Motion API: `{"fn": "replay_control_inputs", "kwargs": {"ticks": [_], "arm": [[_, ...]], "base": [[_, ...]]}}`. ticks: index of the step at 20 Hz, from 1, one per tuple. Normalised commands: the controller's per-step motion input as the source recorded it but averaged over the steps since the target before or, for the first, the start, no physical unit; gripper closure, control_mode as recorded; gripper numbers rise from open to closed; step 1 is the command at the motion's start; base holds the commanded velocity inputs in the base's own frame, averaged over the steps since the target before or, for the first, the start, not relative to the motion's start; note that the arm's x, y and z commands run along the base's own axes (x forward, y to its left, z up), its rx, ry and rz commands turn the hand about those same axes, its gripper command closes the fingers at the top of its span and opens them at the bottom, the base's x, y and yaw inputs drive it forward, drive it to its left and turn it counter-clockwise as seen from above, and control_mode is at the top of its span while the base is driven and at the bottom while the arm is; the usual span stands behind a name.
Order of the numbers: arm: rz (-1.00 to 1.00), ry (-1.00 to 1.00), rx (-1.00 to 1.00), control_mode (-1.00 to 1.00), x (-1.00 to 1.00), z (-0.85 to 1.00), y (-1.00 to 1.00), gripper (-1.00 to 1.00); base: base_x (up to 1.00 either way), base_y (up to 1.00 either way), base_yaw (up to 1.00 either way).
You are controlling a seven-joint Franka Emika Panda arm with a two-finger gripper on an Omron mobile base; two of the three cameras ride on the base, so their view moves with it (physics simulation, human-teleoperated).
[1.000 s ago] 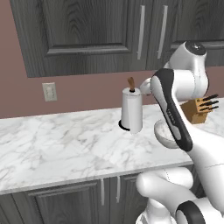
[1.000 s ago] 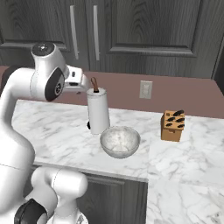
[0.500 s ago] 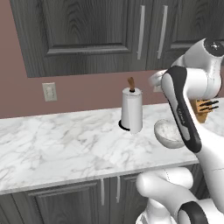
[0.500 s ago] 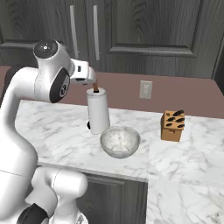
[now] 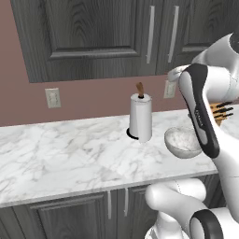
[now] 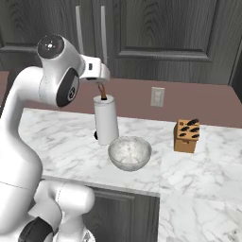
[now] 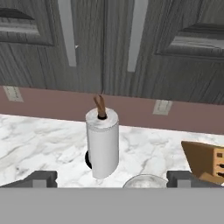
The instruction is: Open the cabinet. Pick the apple and orange from the cabinet and place them into the bowl. Then close the cabinet.
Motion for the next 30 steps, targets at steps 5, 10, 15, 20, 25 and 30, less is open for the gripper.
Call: {"fn": "replay_control_inputs", "kwargs": {"ticks": [5,10,15,20,25,30], "arm": [[-0.06,-0.07,0.00,-1.00,0.00,0.39,-0.06,-1.00],[-0.01,-0.08,0.00,-1.00,0.01,0.36,-0.04,-1.00],[0.00,-0.10,0.00,-1.00,0.08,0.34,-0.02,-1.00],[0.00,-0.12,0.00,-1.00,0.11,0.31,0.00,-1.00],[0.00,-0.18,0.00,-1.00,0.24,0.08,0.00,-1.00],[0.00,-0.17,0.00,-1.00,0.29,0.00,0.00,-1.00]], "base": [[0.00,0.00,0.00],[0.00,0.00,0.00],[0.00,0.00,0.00],[0.00,0.00,0.00],[0.00,0.00,0.00],[0.00,0.00,0.00]]}}
